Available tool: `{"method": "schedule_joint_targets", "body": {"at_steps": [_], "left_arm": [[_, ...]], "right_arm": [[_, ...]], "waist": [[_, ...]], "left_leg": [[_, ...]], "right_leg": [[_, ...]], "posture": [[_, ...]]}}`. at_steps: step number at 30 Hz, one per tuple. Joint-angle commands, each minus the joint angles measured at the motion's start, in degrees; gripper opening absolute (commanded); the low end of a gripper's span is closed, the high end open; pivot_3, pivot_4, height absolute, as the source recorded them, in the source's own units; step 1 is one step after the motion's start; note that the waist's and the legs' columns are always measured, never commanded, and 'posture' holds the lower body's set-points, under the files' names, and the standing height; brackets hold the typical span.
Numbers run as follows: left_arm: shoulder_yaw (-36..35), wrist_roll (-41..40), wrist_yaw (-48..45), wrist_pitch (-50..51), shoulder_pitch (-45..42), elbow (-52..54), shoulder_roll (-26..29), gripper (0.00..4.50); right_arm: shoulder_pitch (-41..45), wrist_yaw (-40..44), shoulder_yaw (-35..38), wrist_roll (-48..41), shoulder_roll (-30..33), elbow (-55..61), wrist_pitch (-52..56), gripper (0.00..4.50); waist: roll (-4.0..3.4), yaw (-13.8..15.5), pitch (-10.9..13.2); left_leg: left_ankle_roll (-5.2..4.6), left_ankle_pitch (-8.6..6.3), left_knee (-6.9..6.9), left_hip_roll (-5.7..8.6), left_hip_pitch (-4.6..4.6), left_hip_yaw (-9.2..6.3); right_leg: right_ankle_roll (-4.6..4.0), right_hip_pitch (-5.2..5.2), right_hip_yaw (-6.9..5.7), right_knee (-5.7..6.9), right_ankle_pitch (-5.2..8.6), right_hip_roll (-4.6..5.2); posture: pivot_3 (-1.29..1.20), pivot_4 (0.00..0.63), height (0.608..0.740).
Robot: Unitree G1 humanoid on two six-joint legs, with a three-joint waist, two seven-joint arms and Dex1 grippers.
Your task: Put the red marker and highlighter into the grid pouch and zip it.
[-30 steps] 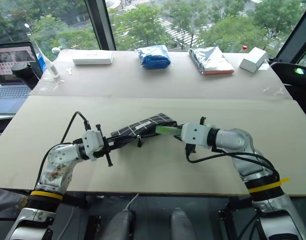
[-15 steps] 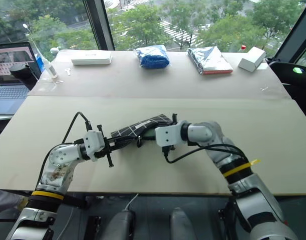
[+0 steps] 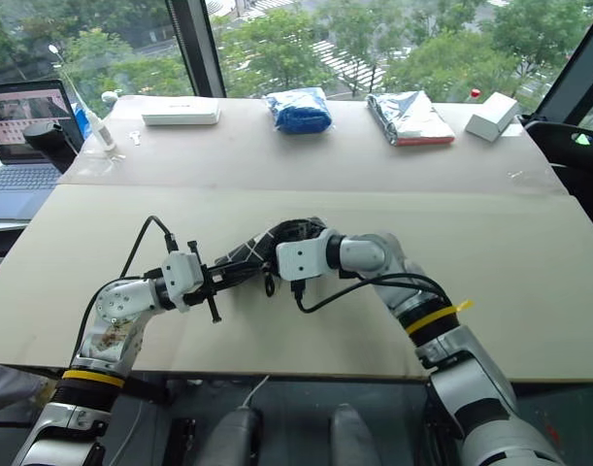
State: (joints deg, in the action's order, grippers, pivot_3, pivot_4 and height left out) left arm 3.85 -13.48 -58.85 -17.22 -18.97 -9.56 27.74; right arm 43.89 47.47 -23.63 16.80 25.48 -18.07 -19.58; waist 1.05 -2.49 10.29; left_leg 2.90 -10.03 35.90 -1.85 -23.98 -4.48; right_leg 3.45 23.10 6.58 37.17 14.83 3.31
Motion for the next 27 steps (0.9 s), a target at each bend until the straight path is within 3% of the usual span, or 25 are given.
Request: {"method": "schedule_joint_targets", "body": {"at_steps": [1, 4, 9, 13, 19, 23, 27], "left_arm": [[-0.2, -0.3, 0.2, -0.7, -0.8, 0.9, 0.0, 0.00], [-0.2, -0.2, 0.2, -0.8, -0.8, 0.7, 0.0, 0.00], [-0.4, -0.2, 0.2, -1.0, -0.4, 0.6, 0.2, 0.00], [-0.6, -0.2, 0.2, -1.2, -0.1, 0.5, 0.4, 0.00], [-0.8, -0.3, -0.1, -1.5, 0.0, 0.0, 0.6, 0.00], [-0.5, -0.2, -0.3, -1.8, -0.5, -0.5, 0.3, 0.00], [-0.2, -0.1, -0.5, -2.0, -1.1, -0.8, 0.0, 0.00]], "right_arm": [[0.9, -0.7, 4.7, -2.8, 2.6, 0.8, -1.0, 3.44], [-0.5, 2.4, 11.3, -11.9, 5.3, 4.0, 4.0, 3.44], [-9.1, 13.9, 21.5, -35.7, 12.1, 18.7, 29.7, 3.44], [-17.8, 18.3, 27.1, -46.2, 17.6, 26.0, 40.7, 3.44], [-26.6, 14.3, 25.7, -46.8, 17.3, 31.9, 46.5, 3.44], [-27.1, 3.0, 17.6, -38.3, 8.7, 31.3, 46.3, 3.44], [-25.3, -5.0, 13.6, -35.6, -0.3, 30.5, 48.8, 3.44]], "waist": [[0.00, 0.0, 0.0], [0.00, 0.0, 0.0], [0.00, 0.1, 0.0], [0.00, 0.1, 0.0], [0.01, -0.4, 0.0], [0.04, -0.5, 0.0], [0.03, -0.3, 0.0]], "left_leg": [[0.00, 0.00, 0.00, 0.00, 0.00, 0.00], [0.00, 0.00, -0.01, 0.00, 0.00, 0.00], [0.00, 0.00, 0.00, 0.00, 0.00, -0.02], [0.00, 0.00, 0.01, 0.01, 0.00, -0.03], [0.00, 0.00, -0.01, -0.02, 0.09, 0.01], [0.00, 0.00, 0.00, -0.03, 0.09, 0.02], [0.00, 0.00, 0.00, -0.01, 0.06, 0.02]], "right_leg": [[0.00, 0.00, 0.00, 0.00, 0.00, 0.00], [0.00, 0.01, 0.00, 0.00, 0.00, 0.00], [0.00, -0.06, 0.00, -0.03, 0.00, 0.01], [0.00, -0.08, 0.00, -0.03, 0.00, 0.02], [0.07, -0.08, 0.05, -0.01, 0.04, -0.03], [0.24, -0.08, 0.06, -0.01, 0.14, -0.03], [0.28, -0.03, 0.08, 0.00, 0.17, -0.03]], "posture": [[0.00, 0.150, 0.740], [0.00, 0.150, 0.740], [0.00, 0.150, 0.740], [0.00, 0.150, 0.740], [0.00, 0.150, 0.740], [0.00, 0.150, 0.740], [0.00, 0.150, 0.740]]}}
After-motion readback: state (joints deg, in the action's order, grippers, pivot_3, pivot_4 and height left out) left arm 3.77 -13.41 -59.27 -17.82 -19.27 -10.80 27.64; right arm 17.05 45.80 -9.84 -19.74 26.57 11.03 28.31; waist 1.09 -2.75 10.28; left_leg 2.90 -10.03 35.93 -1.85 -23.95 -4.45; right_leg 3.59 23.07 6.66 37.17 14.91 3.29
